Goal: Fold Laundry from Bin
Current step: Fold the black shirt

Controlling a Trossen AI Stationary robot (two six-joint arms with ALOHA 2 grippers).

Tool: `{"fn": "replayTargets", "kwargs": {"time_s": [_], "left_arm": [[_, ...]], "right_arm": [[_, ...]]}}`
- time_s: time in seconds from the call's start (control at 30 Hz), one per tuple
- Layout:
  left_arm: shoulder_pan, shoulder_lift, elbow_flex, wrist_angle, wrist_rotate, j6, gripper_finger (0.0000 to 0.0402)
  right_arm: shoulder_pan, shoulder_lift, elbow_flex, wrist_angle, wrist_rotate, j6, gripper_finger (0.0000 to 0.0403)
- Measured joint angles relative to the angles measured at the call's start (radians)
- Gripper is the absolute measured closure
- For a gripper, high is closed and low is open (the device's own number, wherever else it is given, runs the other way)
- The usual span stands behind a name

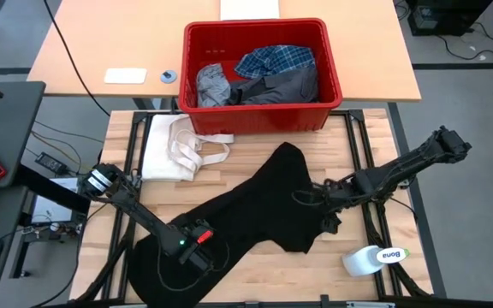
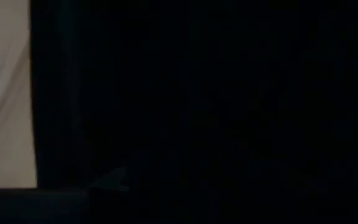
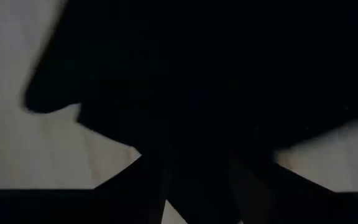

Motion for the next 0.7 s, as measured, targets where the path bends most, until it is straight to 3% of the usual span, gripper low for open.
{"fn": "replayTargets", "kwargs": {"time_s": [0.2,0.47,0.57,0.7], "left_arm": [[0.04,-0.076,0.003,0.038,-0.028,0.02,0.0212],[0.078,-0.115,0.003,0.081,-0.041,0.054,0.0212],[0.08,-0.115,0.003,0.08,-0.04,0.054,0.0212],[0.091,-0.126,0.004,0.098,-0.002,0.052,0.0212]], "right_arm": [[0.099,0.127,0.0,0.113,0.012,-0.158,0.0233],[0.135,0.311,0.0,0.141,0.047,-0.185,0.0243],[0.135,0.363,0.005,0.168,0.03,-0.196,0.0275],[0.133,0.36,0.005,0.175,-0.002,-0.146,0.036]]}}
